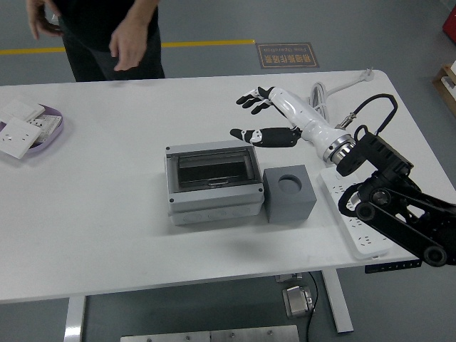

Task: Pick up the cylinder from the cube,place it in the box,flap close box

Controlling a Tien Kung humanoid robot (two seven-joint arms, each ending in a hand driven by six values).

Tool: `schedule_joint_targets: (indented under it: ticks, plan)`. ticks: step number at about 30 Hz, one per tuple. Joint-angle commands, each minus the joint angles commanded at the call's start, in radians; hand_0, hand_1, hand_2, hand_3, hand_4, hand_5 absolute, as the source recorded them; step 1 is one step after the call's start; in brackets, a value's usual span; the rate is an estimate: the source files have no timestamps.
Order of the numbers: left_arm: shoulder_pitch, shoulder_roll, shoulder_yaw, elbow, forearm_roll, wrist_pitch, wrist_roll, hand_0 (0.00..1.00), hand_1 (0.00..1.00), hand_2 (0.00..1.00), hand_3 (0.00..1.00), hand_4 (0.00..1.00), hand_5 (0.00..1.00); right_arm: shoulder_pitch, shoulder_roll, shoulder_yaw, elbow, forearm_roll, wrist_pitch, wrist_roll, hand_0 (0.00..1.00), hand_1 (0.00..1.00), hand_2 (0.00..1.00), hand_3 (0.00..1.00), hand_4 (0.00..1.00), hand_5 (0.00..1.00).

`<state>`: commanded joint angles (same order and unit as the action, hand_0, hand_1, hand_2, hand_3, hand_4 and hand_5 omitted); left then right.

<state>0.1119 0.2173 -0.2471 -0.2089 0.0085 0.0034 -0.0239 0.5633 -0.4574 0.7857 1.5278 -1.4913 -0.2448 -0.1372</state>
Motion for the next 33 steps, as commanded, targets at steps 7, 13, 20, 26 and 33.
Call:
schedule_joint_targets:
  ticks: [7, 13, 20, 26, 33]
  plan:
    - [0.005, 0.003, 0.013, -0.001, -0.01, 0.002, 0.001, 0.629, 0.647, 0.625, 0.668, 0.722, 0.253, -0.088, 0.004, 0.145, -0.084, -0.024, -0.017, 0.048, 0.702, 0.616, 0.654, 0.668, 0.851, 0.474]
    - [0.018, 0.0, 0.017, -0.002, -0.008, 0.003, -0.001, 0.629, 0.647, 0.625, 0.668, 0.722, 0.253, -0.166, 0.03, 0.216, -0.112, 0.081, -0.012, 0.142, 0.679, 0.611, 0.642, 0.657, 0.841, 0.476]
    - [0.019, -0.006, 0.014, -0.002, 0.001, 0.005, -0.003, 0.629, 0.647, 0.625, 0.668, 0.722, 0.253, -0.228, 0.089, 0.24, -0.135, 0.322, 0.006, 0.284, 0.755, 0.653, 0.66, 0.666, 0.833, 0.473]
    - [0.01, 0.005, 0.023, -0.002, -0.009, 0.005, -0.002, 0.629, 0.647, 0.625, 0.668, 0.722, 0.253, -0.23, 0.093, 0.239, -0.143, 0.499, 0.012, 0.306, 0.744, 0.65, 0.652, 0.665, 0.864, 0.453]
    - [0.005, 0.019, 0.045, -0.004, -0.017, 0.004, -0.001, 0.629, 0.647, 0.625, 0.668, 0.722, 0.253, -0.221, 0.089, 0.238, -0.146, 0.48, -0.009, 0.232, 0.739, 0.645, 0.648, 0.674, 0.937, 0.373]
